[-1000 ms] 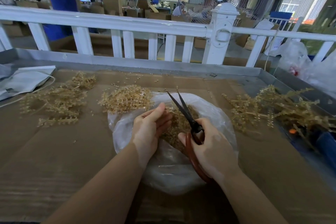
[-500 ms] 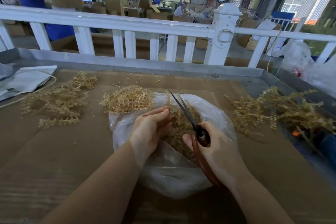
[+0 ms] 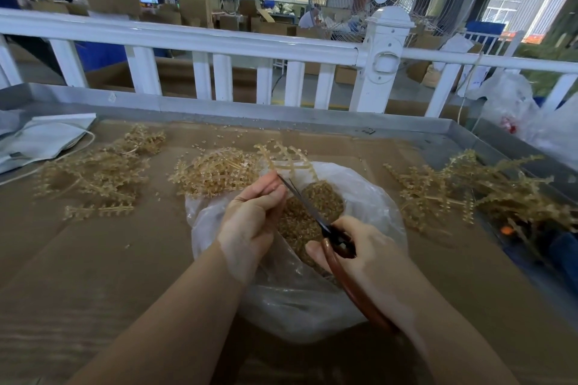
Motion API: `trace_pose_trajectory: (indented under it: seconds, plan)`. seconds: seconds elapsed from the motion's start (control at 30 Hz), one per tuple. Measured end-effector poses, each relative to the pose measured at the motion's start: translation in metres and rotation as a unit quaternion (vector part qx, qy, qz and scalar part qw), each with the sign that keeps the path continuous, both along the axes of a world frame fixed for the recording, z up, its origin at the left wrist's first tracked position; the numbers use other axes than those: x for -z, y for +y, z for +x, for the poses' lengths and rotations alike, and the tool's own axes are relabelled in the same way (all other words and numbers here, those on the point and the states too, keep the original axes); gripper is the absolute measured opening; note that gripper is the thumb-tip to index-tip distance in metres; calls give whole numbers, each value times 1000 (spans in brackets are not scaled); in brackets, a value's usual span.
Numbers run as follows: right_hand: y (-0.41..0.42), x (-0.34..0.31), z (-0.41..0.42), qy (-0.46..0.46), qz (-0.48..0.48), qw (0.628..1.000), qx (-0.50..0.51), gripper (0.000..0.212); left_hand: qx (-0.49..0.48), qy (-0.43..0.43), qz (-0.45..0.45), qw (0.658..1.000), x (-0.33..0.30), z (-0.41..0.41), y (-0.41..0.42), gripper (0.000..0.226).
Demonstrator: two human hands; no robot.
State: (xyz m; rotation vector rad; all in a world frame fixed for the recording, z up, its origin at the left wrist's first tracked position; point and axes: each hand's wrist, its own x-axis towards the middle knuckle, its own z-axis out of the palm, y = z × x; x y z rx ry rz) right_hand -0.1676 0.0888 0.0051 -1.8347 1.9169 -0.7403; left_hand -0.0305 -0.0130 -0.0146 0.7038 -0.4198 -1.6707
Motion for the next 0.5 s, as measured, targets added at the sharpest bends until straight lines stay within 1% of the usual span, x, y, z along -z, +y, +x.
trace_pose_trajectory:
  seconds: [0.2,0.3,0.5]
  plan:
    - [0,9,7,55,-45,997,10,29,11,17,10,1000,2,-3,4,34]
    - [-2,13,9,53,-56,997,8,31,22,15,5,1000,4,-3,6,37]
    - [-4,20,11,54,-79,995,4,36,25,10,10,1000,6,-4,6,32]
